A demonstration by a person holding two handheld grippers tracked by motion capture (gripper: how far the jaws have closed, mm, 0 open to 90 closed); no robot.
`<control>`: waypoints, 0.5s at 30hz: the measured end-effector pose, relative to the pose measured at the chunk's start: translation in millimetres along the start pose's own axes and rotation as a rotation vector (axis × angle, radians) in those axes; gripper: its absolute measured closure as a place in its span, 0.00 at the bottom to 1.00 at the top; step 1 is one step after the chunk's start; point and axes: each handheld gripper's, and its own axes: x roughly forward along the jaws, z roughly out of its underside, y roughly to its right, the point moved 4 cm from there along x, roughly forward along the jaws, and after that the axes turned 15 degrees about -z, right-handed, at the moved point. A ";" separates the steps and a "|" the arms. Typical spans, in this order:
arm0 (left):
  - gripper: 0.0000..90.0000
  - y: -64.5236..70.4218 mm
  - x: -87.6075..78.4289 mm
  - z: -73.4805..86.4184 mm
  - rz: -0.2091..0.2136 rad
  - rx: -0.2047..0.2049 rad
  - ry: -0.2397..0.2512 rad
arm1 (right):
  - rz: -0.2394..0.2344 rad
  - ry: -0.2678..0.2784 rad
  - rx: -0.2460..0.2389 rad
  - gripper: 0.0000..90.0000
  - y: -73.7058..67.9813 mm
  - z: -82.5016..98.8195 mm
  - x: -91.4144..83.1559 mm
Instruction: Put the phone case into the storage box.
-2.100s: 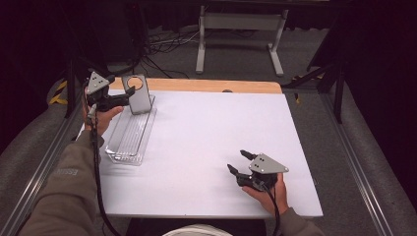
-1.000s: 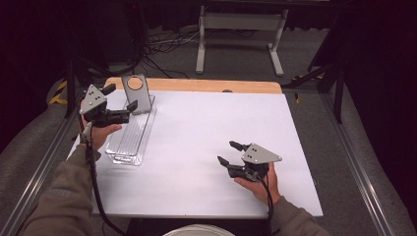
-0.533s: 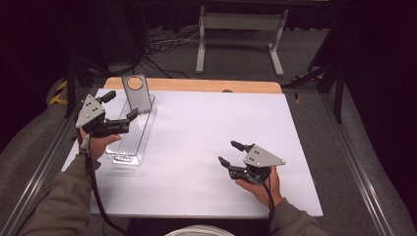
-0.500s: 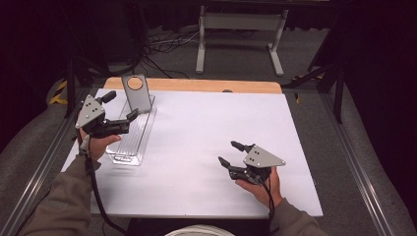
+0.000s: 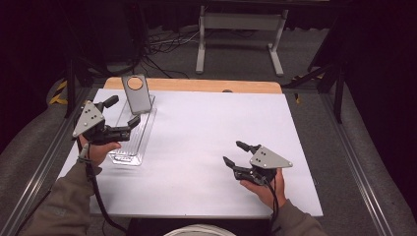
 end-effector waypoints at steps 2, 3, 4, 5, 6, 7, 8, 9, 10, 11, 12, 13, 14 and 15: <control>0.09 2.6 -2.2 -0.7 0.006 -0.004 0.004 | 0.000 0.006 0.003 0.40 -0.1 -1.0 -1.8; 0.09 3.1 -3.0 -1.0 0.011 0.003 0.004 | 0.002 0.007 0.000 0.40 -0.1 -1.4 -2.6; 0.09 4.5 -4.2 -1.1 0.012 0.002 0.004 | 0.003 0.008 0.000 0.40 -0.1 -1.7 -3.0; 0.09 5.7 -5.1 -1.4 0.017 0.004 0.007 | 0.003 0.011 0.002 0.40 -0.2 -1.8 -3.6; 0.09 6.7 -6.4 -1.6 0.021 0.006 0.009 | 0.002 0.010 0.002 0.40 -0.3 -1.8 -3.9; 0.09 8.0 -7.3 -1.8 0.023 0.004 0.010 | 0.002 0.008 0.001 0.40 -0.5 -1.6 -4.1; 0.09 9.0 -7.6 -1.8 0.026 0.006 0.013 | 0.002 0.008 0.000 0.40 -0.7 -1.4 -4.0; 0.08 10.0 -8.8 -1.8 0.033 0.011 0.010 | 0.001 0.008 0.000 0.40 -0.9 -1.3 -4.1; 0.08 11.1 -9.4 -1.8 0.036 0.009 0.009 | 0.001 0.008 -0.001 0.40 -1.2 -1.2 -4.3; 0.08 12.4 -9.9 -1.7 0.041 0.011 0.009 | 0.000 0.008 -0.001 0.40 -1.4 -1.2 -4.4; 0.08 14.1 -10.3 -1.6 0.043 0.012 0.012 | -0.001 0.008 -0.001 0.40 -1.6 -1.3 -4.6; 0.08 15.4 -10.8 -1.4 0.045 0.016 0.012 | -0.001 0.009 0.000 0.40 -1.8 -1.3 -4.9; 0.08 15.4 -10.8 -1.4 0.045 0.016 0.012 | -0.003 0.009 0.000 0.39 -2.1 -1.4 -5.0; 0.08 16.4 -11.3 -1.3 0.049 0.019 0.011 | -0.005 0.010 0.000 0.39 -2.4 -1.6 -5.1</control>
